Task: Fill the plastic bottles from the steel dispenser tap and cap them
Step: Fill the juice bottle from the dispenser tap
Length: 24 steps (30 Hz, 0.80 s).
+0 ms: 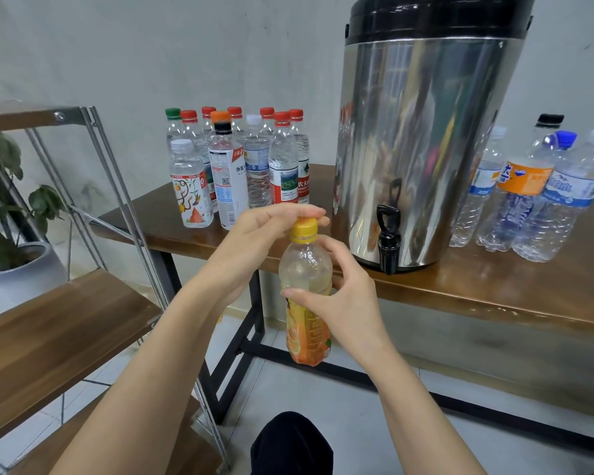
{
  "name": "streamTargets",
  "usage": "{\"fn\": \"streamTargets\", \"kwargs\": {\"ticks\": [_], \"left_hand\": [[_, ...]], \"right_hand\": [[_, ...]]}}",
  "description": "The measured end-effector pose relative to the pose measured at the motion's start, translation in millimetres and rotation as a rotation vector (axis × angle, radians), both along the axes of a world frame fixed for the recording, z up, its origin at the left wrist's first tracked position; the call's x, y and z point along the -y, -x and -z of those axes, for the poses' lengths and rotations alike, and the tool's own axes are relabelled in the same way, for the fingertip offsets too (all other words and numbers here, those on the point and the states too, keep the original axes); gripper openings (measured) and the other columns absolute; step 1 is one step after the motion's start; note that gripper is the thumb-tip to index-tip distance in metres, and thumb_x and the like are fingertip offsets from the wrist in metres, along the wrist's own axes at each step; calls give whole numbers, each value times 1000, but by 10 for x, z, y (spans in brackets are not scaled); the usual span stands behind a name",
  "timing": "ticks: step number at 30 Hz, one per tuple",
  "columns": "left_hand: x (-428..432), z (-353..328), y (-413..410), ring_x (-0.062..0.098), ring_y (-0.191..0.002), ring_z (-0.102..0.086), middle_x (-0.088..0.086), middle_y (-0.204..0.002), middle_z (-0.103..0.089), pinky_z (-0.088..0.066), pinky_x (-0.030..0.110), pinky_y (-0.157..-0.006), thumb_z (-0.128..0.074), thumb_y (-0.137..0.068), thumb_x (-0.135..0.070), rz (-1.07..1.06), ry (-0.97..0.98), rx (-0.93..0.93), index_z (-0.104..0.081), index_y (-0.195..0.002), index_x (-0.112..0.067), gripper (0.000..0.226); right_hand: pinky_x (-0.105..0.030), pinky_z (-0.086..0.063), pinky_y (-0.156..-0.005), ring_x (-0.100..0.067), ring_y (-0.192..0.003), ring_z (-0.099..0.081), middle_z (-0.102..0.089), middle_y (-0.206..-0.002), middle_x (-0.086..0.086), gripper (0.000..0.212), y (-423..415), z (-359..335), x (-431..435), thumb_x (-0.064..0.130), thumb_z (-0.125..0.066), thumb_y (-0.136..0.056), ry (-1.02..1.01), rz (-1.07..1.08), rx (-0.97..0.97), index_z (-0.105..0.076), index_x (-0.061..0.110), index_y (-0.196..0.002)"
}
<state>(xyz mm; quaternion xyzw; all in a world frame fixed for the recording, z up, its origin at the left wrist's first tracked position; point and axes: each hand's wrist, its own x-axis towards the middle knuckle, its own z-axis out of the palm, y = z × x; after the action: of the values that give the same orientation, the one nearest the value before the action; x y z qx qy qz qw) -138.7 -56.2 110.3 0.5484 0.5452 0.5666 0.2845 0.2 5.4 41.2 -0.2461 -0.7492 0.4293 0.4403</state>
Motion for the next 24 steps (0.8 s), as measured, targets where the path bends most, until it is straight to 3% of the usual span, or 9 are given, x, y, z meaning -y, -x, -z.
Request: {"fn": "streamTargets", "kwargs": {"ticks": [4,8,12,15,17,19,21,24], "left_hand": [[-48,-17,13,-1,-106,-63,-5,-116,-70,-51,14,-79,-57,-96,-26,-69,-54,-64,-73,-111,-16,24],[-77,-49,59,3,-111,-64,-4,-118,-72,-52,17,-85,-46,-103,-22,16,-5,-43,-66,-124,-16,30],[-149,-29,108,2,-113,-60,-11,-121,-65,-49,24,-94,-65,-84,-42,-130,-64,-169,-72,-113,-26,34],[-158,-23,117,7,-103,-66,-4,-106,-73,-51,24,-91,-71,-83,-29,-153,-147,-89,-67,-116,-21,34],[-154,-42,120,10,-108,-67,-3,-111,-74,-52,22,-92,-62,-95,-21,-69,-116,-58,-62,-124,-18,30],[-174,-39,122,5,-113,-63,-7,-117,-71,-48,17,-94,-61,-94,-27,-56,-93,-117,-62,-124,-18,31],[-215,-7,115,0,-107,-62,-12,-109,-70,-42,8,-90,-71,-84,-34,-147,-118,-197,-63,-116,-20,36],[-253,28,140,1,-98,-66,-10,-96,-74,-46,11,-84,-76,-83,-19,-185,-165,-120,-59,-112,-19,34]], "right_hand": [[-34,-49,-100,0,-115,-57,-63,-121,19,73,92,7,-24,20,-91,-64,8,-3,-5,-57,33,-127],[-33,-50,-99,0,-114,-57,-64,-119,18,73,143,-7,-64,19,-92,-64,5,3,-29,-57,33,-126],[-18,-45,-99,1,-117,-54,-61,-122,18,74,200,11,-88,25,-91,-66,-56,56,-22,-53,37,-129],[-5,-39,-91,5,-115,-53,-60,-121,18,75,231,27,-107,28,-90,-67,-97,110,-32,-53,38,-131],[-2,-37,-89,7,-113,-53,-59,-120,18,75,250,38,-125,29,-90,-66,-125,140,-45,-54,37,-131],[-1,-35,-88,7,-111,-52,-58,-121,17,75,264,49,-129,30,-90,-67,-156,165,-31,-53,34,-133],[0,-35,-88,5,-112,-51,-56,-121,17,76,278,60,-140,31,-89,-68,-178,193,-29,-53,32,-135],[0,-34,-89,6,-114,-50,-55,-123,18,76,300,68,-162,33,-88,-70,-187,199,-38,-52,32,-137]]}}
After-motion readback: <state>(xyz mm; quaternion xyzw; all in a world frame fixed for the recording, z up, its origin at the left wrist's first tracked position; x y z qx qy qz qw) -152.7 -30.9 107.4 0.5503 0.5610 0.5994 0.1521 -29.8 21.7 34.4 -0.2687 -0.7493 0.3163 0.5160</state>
